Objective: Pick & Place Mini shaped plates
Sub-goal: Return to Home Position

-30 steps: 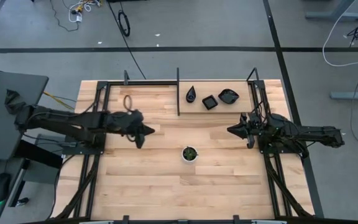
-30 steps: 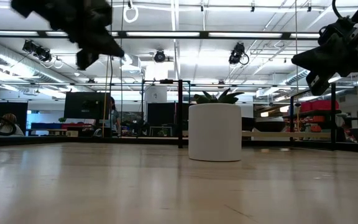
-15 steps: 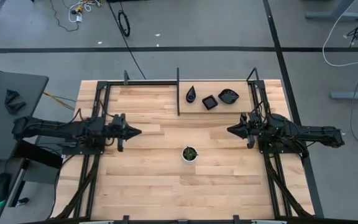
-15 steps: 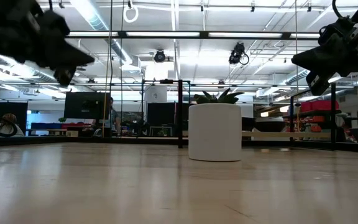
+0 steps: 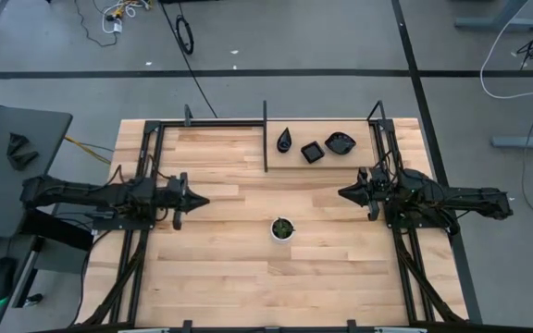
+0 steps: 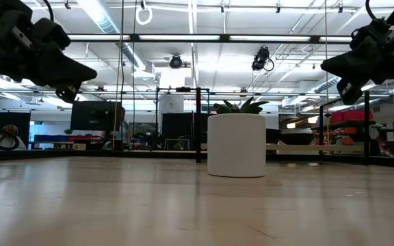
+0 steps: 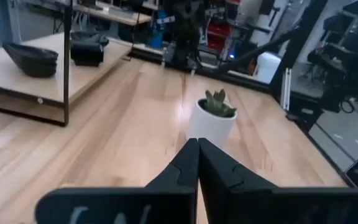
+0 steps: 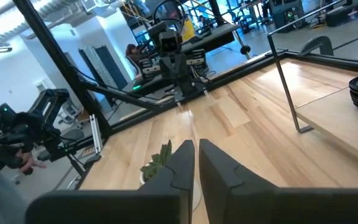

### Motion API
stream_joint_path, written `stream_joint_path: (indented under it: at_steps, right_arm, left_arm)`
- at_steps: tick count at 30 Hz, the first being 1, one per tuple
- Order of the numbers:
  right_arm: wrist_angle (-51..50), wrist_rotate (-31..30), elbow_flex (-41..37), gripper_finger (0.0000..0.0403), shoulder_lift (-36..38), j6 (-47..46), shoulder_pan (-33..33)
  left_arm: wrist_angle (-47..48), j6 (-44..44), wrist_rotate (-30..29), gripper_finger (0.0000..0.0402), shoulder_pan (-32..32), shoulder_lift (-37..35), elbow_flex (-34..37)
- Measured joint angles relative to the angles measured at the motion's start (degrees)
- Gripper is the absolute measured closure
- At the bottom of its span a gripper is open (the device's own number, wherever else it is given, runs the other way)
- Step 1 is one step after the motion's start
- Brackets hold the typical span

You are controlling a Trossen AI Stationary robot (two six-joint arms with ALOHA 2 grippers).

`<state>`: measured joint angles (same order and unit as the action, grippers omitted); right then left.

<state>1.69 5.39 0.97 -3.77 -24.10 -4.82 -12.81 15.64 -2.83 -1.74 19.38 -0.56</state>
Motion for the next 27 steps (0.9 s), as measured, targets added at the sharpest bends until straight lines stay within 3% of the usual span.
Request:
stream_joint_path:
  at_steps: [9, 21, 27]
  right_arm:
    - [0.0, 0.0, 0.0, 0.0375, 0.0, 0.0, 0.0]
    - [0.0, 0.0, 0.0, 0.0375, 0.0, 0.0, 0.0]
    - [0.0, 0.0, 0.0, 0.0375, 0.0, 0.0, 0.0]
  left_arm:
    - [-2.4, -1.4, 0.6, 0.0398, 0.0, -1.9, 0.0]
    - [-0.2, -4.8, 2.6, 0.0399, 0.0, -19.2, 0.0]
    - [0.7, -6.0, 3.1, 0.0399, 0.0, -19.2, 0.0]
